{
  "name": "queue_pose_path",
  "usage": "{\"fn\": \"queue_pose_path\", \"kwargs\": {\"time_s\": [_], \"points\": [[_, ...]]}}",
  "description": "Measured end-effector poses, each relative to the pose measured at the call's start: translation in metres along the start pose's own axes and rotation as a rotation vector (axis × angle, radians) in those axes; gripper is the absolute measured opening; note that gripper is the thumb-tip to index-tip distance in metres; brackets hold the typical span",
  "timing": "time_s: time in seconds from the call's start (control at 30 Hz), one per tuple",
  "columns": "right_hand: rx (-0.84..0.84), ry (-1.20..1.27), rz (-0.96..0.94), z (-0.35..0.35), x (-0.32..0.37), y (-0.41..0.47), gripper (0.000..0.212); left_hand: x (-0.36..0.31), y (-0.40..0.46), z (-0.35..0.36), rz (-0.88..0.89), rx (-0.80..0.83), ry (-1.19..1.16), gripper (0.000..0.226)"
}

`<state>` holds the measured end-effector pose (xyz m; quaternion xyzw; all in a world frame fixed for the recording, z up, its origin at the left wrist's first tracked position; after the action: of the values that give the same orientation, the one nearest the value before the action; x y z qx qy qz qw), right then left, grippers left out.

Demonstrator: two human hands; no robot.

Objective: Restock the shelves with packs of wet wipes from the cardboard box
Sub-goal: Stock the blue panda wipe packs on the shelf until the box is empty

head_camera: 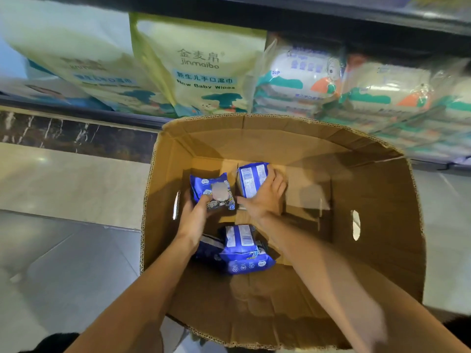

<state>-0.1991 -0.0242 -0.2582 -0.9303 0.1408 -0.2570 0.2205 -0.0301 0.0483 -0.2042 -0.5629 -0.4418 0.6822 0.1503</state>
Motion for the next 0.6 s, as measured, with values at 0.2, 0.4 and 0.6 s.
{"fn": "queue_pose_path", "kwargs": {"time_s": [0.2,0.4,0.6], "points": [[-0.046,-0.276,-0.433,0.008,-0.024,-0.006,0.096,0.005,0.003,0.0,-0.04,-0.038,0.002,0.019],[0.068,0.288,-0.435,-0.033,-0.047,-0.007,0.067,0.014,0.006,-0.005,-0.05,-0.045,0.114,0.017],[0.151,1.179,0.488,-0.035,-0.059,0.012,0.039,0.02,0.01,-0.006,-0.151,-0.095,0.13,0.049]]}}
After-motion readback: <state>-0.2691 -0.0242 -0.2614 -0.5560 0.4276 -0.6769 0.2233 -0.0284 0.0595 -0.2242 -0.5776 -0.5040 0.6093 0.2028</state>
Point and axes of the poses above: each hand's wrist, its own y-axis towards the middle knuckle, its own z-axis out of the palm, x = y × z, the point moved 3 cm from there along y, towards the middle knuckle, and after that the axes turned 1 degree about -y, right-handed, at the moved point
